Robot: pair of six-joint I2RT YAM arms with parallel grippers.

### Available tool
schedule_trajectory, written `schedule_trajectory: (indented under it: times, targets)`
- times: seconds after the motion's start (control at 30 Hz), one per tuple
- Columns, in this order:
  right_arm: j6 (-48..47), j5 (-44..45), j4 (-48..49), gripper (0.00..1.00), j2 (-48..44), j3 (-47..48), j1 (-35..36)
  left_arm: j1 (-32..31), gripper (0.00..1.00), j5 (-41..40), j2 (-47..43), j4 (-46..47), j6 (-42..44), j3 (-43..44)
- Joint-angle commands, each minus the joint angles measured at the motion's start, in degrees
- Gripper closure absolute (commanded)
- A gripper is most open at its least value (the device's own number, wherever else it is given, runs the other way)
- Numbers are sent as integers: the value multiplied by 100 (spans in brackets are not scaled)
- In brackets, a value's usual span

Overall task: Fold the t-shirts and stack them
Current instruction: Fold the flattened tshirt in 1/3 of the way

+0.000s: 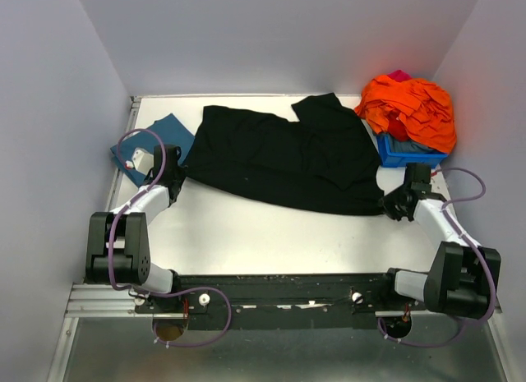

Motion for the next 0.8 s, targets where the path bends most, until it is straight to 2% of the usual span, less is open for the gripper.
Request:
schedule_trajectory:
  times: [0.0,0.07,0.23,0.4,0.5,0.6,0.77]
  targets:
    - [-349,389,-152,59,264,358,15,31,100,-353,-170,-9,109,34]
    - [-463,276,-196,50,335,393,15,31,100,-326,-161,-1,109,16]
    - [-587,99,-205,49,-200,157,15,31,100,-300,-152,-9,109,25]
    - [-710,-6,-328,49,-1105,-239,15,32,100,-361,-223,-44,109,16]
    - [-640,-452,-399,50,-1370,-458,24,31,100,-361,-240,-53,118,16]
    - [-491,-840,-241,55,-1405,-722,42,31,100,-344,-232,-71,118,16]
    - [-376,-982,5,59,-1081,-838,121,31,100,-361,-249,-88,118,8]
